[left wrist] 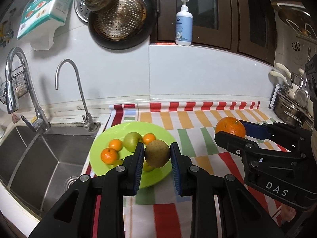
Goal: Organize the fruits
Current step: 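Carry the yellow fruit in the left tool to the plate while the right tool carries the orange, then lower the yellow fruit onto the plate and open the left tool while the right tool releases the orange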
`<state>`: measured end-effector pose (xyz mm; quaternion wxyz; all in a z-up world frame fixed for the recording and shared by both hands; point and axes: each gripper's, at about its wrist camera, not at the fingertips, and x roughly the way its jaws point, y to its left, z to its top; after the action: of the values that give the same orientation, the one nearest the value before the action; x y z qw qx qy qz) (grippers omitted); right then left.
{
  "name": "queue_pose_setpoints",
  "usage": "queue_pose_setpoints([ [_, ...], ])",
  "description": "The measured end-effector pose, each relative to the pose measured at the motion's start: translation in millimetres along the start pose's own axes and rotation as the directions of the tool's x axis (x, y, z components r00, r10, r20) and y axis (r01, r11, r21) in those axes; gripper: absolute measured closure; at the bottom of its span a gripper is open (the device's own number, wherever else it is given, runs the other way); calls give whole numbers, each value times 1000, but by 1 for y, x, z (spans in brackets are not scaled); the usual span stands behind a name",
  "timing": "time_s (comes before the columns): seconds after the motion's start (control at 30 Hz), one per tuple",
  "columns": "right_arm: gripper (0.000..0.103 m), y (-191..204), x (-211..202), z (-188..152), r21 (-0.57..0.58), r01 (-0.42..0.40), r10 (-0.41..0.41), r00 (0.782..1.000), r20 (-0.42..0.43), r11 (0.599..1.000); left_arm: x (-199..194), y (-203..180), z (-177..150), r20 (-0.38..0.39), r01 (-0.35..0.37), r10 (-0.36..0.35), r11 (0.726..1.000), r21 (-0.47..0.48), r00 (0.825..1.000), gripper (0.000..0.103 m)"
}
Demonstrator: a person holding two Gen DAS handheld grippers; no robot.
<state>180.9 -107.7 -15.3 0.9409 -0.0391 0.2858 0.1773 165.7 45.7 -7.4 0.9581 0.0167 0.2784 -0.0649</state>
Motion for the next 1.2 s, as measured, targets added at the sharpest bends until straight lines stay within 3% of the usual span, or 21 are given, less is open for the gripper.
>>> queue_pose_setpoints([
  [0.6, 60, 42, 40, 22, 4, 7, -7, 1000, 1, 1000, 22, 55, 12, -6, 11, -11, 1000, 29, 1000, 76],
  [1.2, 60, 46, 124, 52, -27, -10, 8, 998, -61, 1000, 101, 94, 35, -71, 60, -56, 997, 54, 996, 76],
])
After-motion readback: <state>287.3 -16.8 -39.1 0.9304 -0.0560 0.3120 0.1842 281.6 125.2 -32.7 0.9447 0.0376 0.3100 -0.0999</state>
